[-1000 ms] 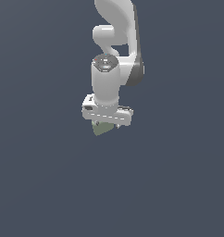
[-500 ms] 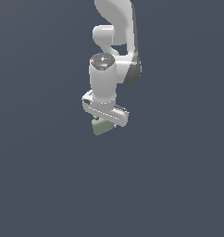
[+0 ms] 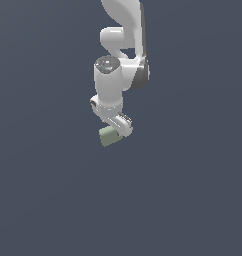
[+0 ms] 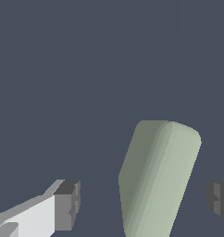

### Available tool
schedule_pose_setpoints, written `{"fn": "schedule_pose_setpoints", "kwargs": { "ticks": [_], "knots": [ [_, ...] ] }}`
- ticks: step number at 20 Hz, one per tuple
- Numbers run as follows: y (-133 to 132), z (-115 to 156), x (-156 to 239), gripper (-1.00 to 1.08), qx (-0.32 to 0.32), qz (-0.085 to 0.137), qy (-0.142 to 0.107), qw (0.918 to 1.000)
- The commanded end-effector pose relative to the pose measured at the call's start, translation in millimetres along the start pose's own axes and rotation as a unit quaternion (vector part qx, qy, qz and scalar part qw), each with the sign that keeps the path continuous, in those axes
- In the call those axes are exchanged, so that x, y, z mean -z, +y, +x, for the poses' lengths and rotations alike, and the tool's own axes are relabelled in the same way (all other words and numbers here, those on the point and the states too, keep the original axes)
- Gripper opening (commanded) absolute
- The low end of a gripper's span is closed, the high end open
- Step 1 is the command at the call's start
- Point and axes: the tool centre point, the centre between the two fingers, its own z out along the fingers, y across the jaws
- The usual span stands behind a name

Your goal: Pick up the object and move it to a goal position.

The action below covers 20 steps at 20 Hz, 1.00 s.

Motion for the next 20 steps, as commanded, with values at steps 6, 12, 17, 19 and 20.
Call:
{"fn": "schedule_pose_setpoints", "kwargs": {
  "ticks": [6, 12, 17, 19, 20],
  "knots": [
    [15.4, -8.2, -3.8, 1.0, -0.099, 0.0, -0.003, 0.9951],
    [23.0, -12.5, -5.7, 1.0, -0.148, 0.0, -0.005, 0.989],
    [26.2, -14.3, -6.5, 1.0, -0.168, 0.0, -0.005, 0.9858],
    [26.7, -14.6, -6.6, 1.0, -0.171, 0.0, -0.006, 0.9853],
    [26.7, -14.6, -6.6, 1.0, -0.171, 0.0, -0.006, 0.9852]
  ]
}}
